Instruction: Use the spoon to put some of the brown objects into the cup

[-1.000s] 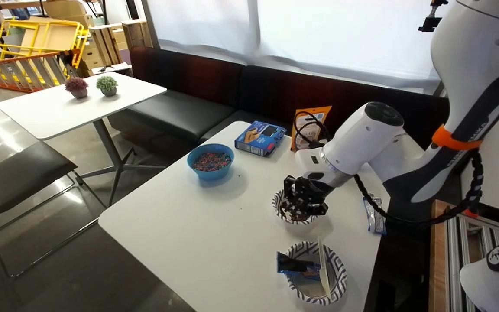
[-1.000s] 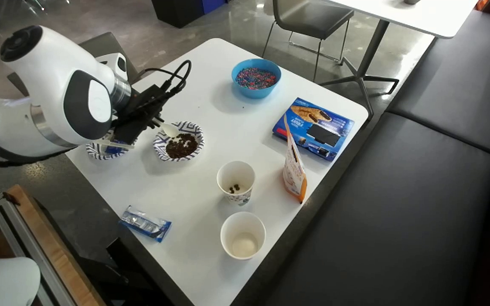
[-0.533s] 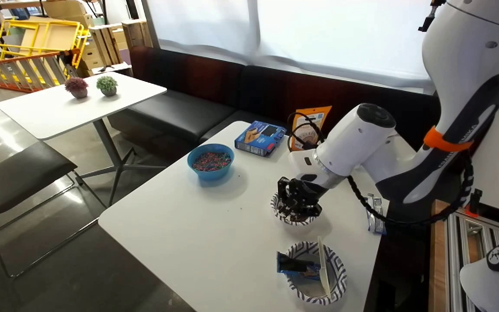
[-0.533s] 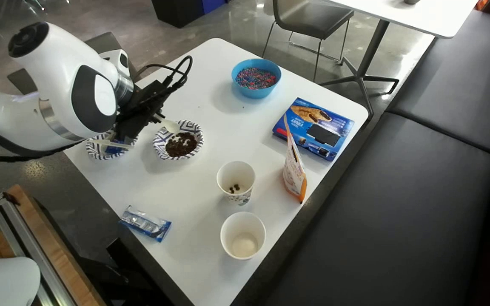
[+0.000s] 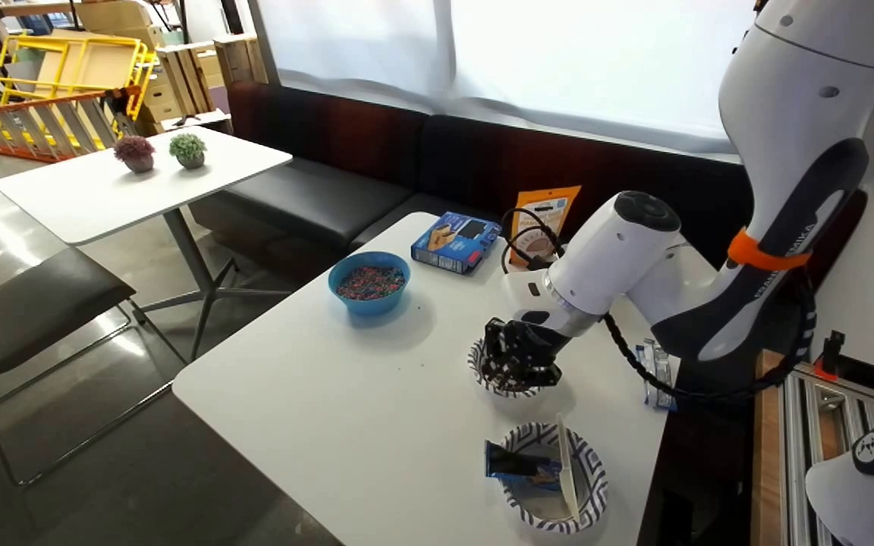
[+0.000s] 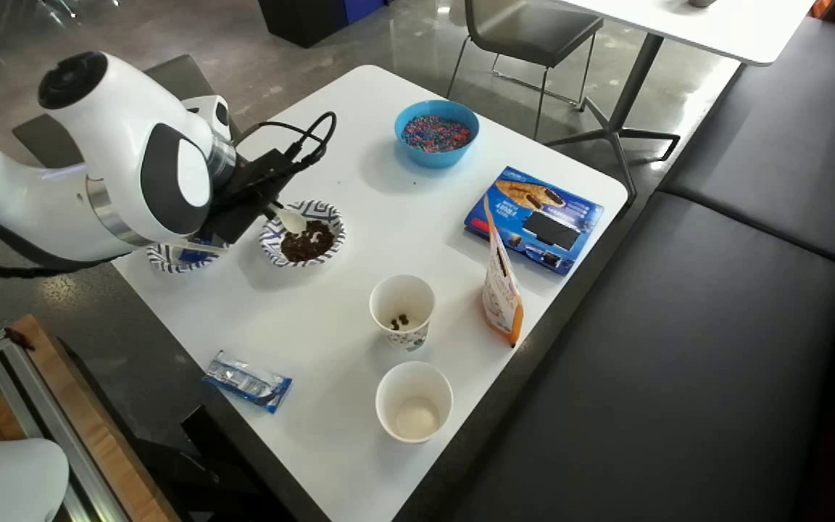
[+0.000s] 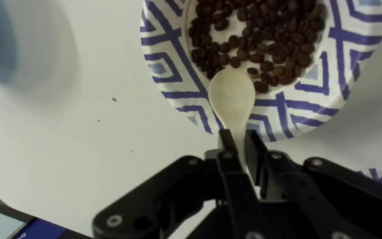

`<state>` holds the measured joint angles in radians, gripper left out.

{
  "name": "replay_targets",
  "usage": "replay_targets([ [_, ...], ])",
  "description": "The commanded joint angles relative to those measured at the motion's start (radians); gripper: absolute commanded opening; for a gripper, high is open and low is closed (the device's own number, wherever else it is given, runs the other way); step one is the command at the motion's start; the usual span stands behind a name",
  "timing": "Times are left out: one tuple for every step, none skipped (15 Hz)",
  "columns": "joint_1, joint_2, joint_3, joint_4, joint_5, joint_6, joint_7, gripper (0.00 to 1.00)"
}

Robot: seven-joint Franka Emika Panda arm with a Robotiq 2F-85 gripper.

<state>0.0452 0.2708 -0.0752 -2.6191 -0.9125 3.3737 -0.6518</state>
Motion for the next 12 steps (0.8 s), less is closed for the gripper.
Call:
replay_targets([
  [-0.047,0.004,0.036,0.018,-0.009,-0.032,0.013,0.03],
  [-0.053,0.001,0.038,0.019,-0.009,-0.036,0.012,0.03],
  [-0.057,-0.002,0.039,0.021,-0.01,-0.042,0.011,0.03],
  [-0.059,-0.007,0.041,0.021,-0.01,-0.055,0.011,0.03],
  [-0.061,-0.012,0.042,0.022,-0.011,-0.066,0.01,0.03],
  [-0.061,-0.016,0.043,0.024,-0.01,-0.082,0.009,0.03],
  [-0.061,-0.016,0.045,0.028,-0.009,-0.097,0.008,0.03],
  [-0.062,-0.013,0.048,0.033,-0.009,-0.107,0.007,0.03],
  [-0.062,-0.012,0.05,0.037,-0.008,-0.119,0.006,0.03],
  [-0.062,-0.012,0.052,0.041,-0.008,-0.13,0.005,0.03],
  [-0.061,-0.017,0.052,0.043,-0.007,-0.144,0.005,0.03],
  [-0.061,-0.019,0.054,0.045,-0.007,-0.156,0.005,0.03],
])
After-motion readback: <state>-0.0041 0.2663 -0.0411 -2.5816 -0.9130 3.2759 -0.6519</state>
